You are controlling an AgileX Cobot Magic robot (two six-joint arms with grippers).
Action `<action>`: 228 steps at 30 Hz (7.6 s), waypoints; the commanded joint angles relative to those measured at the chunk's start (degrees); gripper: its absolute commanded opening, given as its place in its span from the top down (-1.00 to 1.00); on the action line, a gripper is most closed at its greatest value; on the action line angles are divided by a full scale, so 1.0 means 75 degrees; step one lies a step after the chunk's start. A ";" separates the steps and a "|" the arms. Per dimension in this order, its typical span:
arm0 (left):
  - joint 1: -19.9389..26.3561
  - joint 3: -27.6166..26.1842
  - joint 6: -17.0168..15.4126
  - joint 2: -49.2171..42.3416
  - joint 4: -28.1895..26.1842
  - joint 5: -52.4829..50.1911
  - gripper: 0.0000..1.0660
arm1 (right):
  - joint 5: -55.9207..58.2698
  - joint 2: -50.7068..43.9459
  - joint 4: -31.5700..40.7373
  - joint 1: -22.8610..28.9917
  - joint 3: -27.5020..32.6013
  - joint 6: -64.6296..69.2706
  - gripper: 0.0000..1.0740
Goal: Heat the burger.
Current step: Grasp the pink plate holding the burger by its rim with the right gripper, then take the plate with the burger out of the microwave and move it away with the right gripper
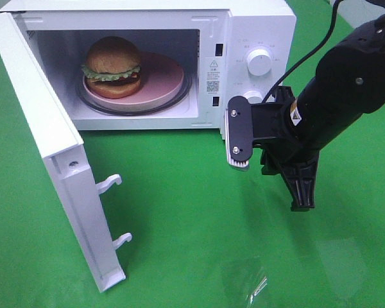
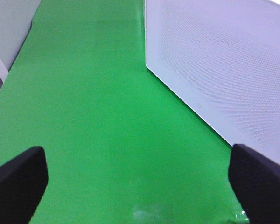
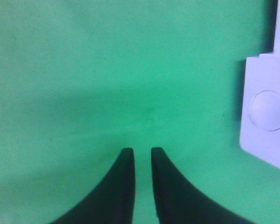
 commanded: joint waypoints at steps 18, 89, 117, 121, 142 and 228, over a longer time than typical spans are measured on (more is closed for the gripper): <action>0.0031 -0.0008 -0.0061 -0.0046 -0.0015 -0.0092 -0.83 | -0.1543 -0.0069 -0.0718 0.0015 -0.0107 -0.0993 -0.71; 0.0031 -0.0008 -0.0061 -0.0046 0.0038 -0.0092 -0.83 | -0.0504 0.5745 -0.0290 0.0611 -0.7739 -0.0993 -0.61; 0.0031 -0.0008 -0.0061 -0.0046 0.0061 -0.0092 -0.83 | -0.0031 0.6112 0.1322 0.0626 -0.7838 -0.1673 0.85; 0.0031 -0.0008 -0.0061 -0.0046 0.0061 -0.0092 -0.83 | 0.0183 0.6012 0.1360 0.0634 -0.7838 -0.1681 1.00; 0.0031 -0.0008 -0.0061 -0.0046 0.0061 -0.0092 -0.83 | 0.1154 0.5164 0.2208 0.0634 -0.7005 -0.3499 1.00; 0.0031 -0.0008 -0.0061 -0.0046 0.0061 -0.0092 -0.83 | -0.1520 -0.2124 0.0619 0.1077 0.1390 -0.3086 1.00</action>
